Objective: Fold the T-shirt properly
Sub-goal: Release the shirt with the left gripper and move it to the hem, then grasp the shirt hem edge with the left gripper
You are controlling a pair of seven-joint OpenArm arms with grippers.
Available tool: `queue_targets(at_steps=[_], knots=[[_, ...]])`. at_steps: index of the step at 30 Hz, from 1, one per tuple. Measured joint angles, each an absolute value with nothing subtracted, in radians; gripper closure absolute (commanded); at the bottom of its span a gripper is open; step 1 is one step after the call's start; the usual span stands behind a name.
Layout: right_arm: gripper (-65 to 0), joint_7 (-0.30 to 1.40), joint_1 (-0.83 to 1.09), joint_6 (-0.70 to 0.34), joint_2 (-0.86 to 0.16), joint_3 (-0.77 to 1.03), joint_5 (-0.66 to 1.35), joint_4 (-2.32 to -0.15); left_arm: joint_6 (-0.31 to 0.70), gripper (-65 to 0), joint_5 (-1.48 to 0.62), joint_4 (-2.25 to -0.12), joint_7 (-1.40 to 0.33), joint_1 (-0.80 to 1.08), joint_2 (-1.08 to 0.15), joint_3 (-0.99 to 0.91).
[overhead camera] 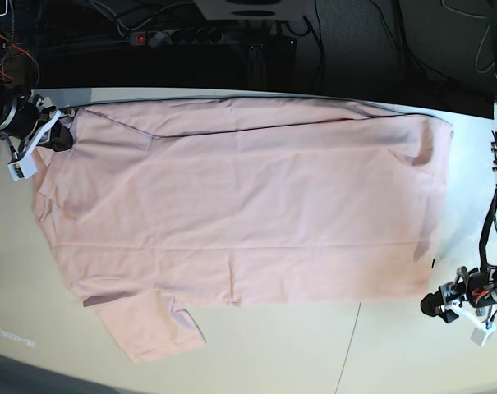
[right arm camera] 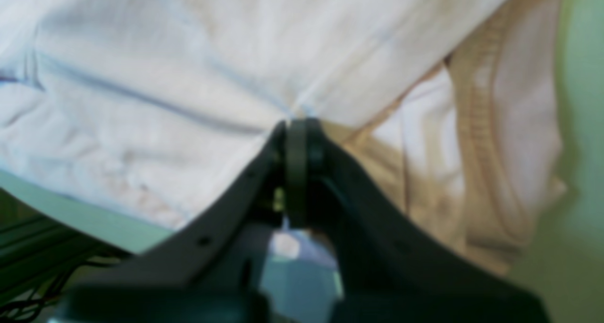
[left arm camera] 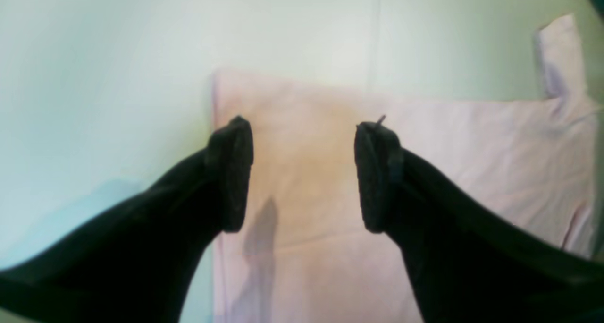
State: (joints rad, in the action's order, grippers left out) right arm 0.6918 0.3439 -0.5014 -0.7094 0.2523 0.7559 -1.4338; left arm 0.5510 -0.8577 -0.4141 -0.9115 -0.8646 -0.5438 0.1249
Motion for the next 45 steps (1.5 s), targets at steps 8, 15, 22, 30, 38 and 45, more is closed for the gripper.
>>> queue_targets(at_steps=[8, 15, 22, 30, 38, 45], knots=[[0.0, 0.689, 0.344, -0.501, -0.709, 0.253, 0.755, -1.434, 0.478, -37.6, -0.675, -0.183, -0.839, -0.929, -0.534, 0.123], [0.0, 0.696, 0.344, -0.501, -0.709, 0.253, 0.755, -1.434, 0.441, -37.6, -0.601, -0.175, -0.867, -0.943, -0.490, 0.123], [0.0, 0.696, 0.344, -0.501, -0.709, 0.253, 0.754, -1.434, 0.400, -37.6, -0.530, -0.174, -0.860, -0.909, -0.482, 0.123], [0.0, 0.696, 0.344, -0.501, -0.709, 0.253, 0.755, -1.434, 0.400, -37.6, -0.505, -0.174, -0.849, -0.909, -0.477, 0.123], [0.0, 0.697, 0.344, -0.502, -0.709, 0.253, 0.770, -1.434, 0.396, -37.6, -0.503, -0.183, -0.789, -0.872, -0.447, 0.119], [0.0, 0.696, 0.344, -0.502, -0.709, 0.253, 0.770, -1.433, 0.433, -37.6, -0.522, -0.188, -0.781, -0.859, -0.423, 0.118]])
